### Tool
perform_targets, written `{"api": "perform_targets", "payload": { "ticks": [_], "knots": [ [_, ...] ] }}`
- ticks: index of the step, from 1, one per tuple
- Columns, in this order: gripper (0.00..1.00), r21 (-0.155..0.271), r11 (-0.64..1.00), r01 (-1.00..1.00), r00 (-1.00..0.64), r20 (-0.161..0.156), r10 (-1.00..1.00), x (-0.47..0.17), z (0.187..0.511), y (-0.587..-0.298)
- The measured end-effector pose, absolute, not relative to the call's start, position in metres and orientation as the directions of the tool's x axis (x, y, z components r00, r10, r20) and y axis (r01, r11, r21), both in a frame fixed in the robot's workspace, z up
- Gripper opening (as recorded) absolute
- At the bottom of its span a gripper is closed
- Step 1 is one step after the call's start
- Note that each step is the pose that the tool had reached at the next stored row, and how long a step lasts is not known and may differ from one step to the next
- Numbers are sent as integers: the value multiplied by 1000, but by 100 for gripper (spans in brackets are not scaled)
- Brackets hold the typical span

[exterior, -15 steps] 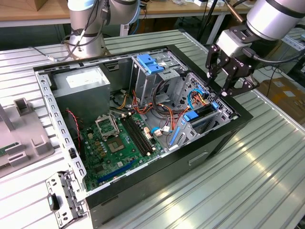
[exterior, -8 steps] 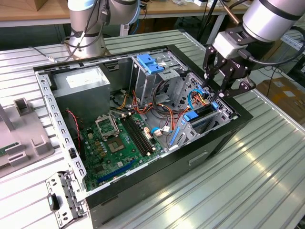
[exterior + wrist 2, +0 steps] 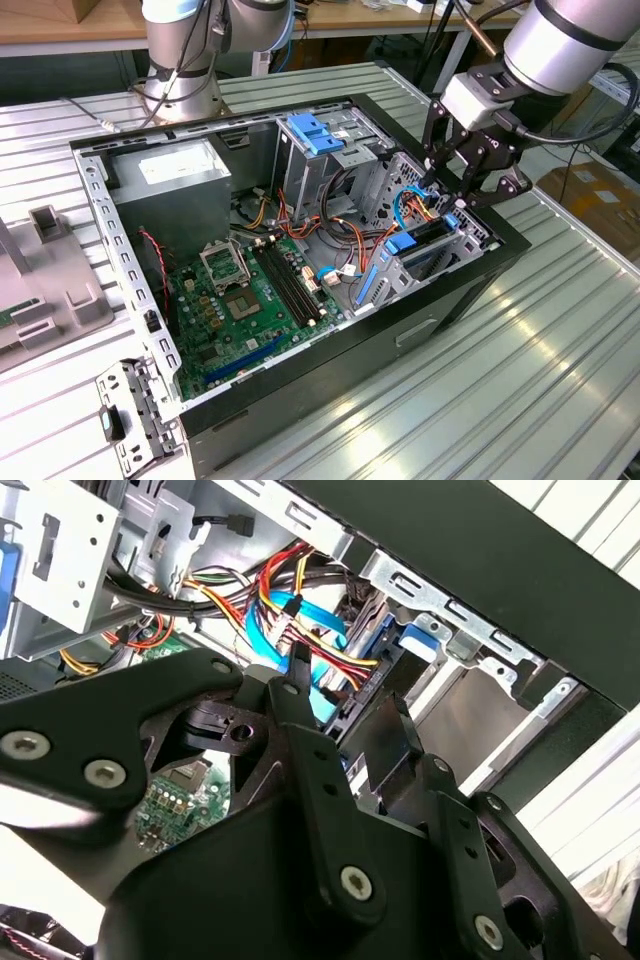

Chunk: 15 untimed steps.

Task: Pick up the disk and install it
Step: 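Insert the second disk wire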

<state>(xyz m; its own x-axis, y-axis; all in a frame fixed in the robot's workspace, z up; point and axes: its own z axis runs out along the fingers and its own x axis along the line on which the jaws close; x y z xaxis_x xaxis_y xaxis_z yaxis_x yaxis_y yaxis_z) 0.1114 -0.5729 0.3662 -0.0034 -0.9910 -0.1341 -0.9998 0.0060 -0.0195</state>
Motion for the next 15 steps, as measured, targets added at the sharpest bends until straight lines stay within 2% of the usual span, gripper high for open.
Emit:
{"api": "perform_targets", "payload": {
  "ticks": [11,13,14,15],
  "knots": [
    [47,-20,6,-1000,-3,-134,-991,111,363,-574],
    [34,-20,6,-1000,-3,-134,-991,111,363,-574],
    [22,-20,6,-1000,-3,-134,-991,111,363,-574],
    [22,-20,6,-1000,-3,-134,-991,111,363,-574]
  ]
}}
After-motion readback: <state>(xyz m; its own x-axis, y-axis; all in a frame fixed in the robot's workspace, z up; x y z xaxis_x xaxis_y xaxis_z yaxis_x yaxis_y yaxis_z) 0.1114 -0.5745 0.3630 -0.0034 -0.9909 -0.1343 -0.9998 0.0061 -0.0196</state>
